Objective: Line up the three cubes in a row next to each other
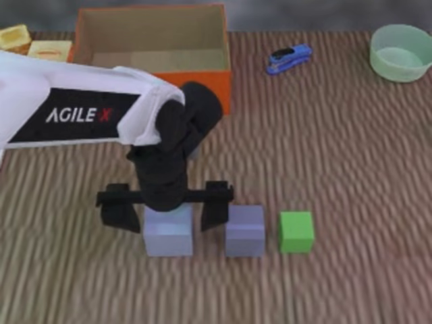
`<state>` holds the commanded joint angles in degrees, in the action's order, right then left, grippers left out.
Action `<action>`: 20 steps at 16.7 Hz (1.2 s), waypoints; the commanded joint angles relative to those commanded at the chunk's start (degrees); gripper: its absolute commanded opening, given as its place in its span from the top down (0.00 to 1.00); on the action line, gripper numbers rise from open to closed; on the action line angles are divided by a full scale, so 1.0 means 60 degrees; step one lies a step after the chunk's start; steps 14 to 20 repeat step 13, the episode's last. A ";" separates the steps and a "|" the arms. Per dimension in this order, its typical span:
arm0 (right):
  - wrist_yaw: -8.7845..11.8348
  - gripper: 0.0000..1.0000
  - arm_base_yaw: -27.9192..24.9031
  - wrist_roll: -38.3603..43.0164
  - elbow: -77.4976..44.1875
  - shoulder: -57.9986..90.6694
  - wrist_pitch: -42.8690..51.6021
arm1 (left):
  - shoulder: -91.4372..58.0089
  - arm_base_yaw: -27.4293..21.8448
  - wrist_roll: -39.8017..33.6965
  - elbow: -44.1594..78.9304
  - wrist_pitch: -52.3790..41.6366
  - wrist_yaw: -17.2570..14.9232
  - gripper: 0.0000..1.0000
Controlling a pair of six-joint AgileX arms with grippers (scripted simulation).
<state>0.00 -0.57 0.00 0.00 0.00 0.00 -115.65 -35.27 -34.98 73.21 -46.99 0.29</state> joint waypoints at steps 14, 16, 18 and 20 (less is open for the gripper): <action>0.0000 0.00 0.0000 0.0000 0.0000 0.0000 0.0000 | 0.0953 0.0164 -0.0041 0.1481 -0.2430 0.0006 0.00; 0.0000 0.00 0.0000 0.0000 0.0000 0.0000 0.0000 | 0.0953 0.0164 -0.0041 0.1481 -0.2430 0.0006 0.00; 0.0000 0.00 0.0000 0.0000 0.0000 0.0000 0.0000 | 0.0953 0.0164 -0.0041 0.1481 -0.2430 0.0006 0.00; 0.0000 0.00 0.0000 0.0000 0.0000 0.0000 0.0000 | 0.0953 0.0164 -0.0041 0.1481 -0.2430 0.0006 0.00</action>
